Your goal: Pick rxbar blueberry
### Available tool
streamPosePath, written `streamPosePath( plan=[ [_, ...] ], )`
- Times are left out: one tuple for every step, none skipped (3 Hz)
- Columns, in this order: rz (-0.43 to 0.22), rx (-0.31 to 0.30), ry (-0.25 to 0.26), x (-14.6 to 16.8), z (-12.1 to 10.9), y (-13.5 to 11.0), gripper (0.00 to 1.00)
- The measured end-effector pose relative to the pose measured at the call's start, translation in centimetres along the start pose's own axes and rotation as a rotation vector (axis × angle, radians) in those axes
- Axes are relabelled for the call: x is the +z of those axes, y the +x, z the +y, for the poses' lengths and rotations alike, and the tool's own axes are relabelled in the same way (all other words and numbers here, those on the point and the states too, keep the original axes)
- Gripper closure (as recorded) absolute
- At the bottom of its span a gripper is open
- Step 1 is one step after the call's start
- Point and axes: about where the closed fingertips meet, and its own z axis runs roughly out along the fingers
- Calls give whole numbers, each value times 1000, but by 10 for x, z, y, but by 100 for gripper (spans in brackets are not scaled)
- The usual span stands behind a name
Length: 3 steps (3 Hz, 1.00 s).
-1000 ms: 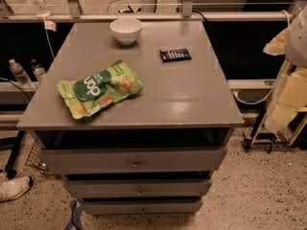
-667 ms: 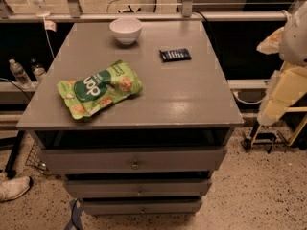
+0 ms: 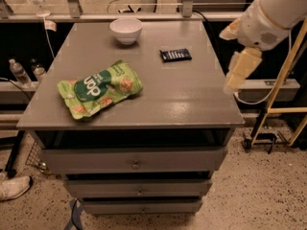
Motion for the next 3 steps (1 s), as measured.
streamPosePath(
  plan=[
    [-5, -63, 2, 30, -50, -17, 0],
    [12, -102, 2, 55, -90, -29, 0],
    [54, -102, 18, 76, -121, -34, 0]
  ],
)
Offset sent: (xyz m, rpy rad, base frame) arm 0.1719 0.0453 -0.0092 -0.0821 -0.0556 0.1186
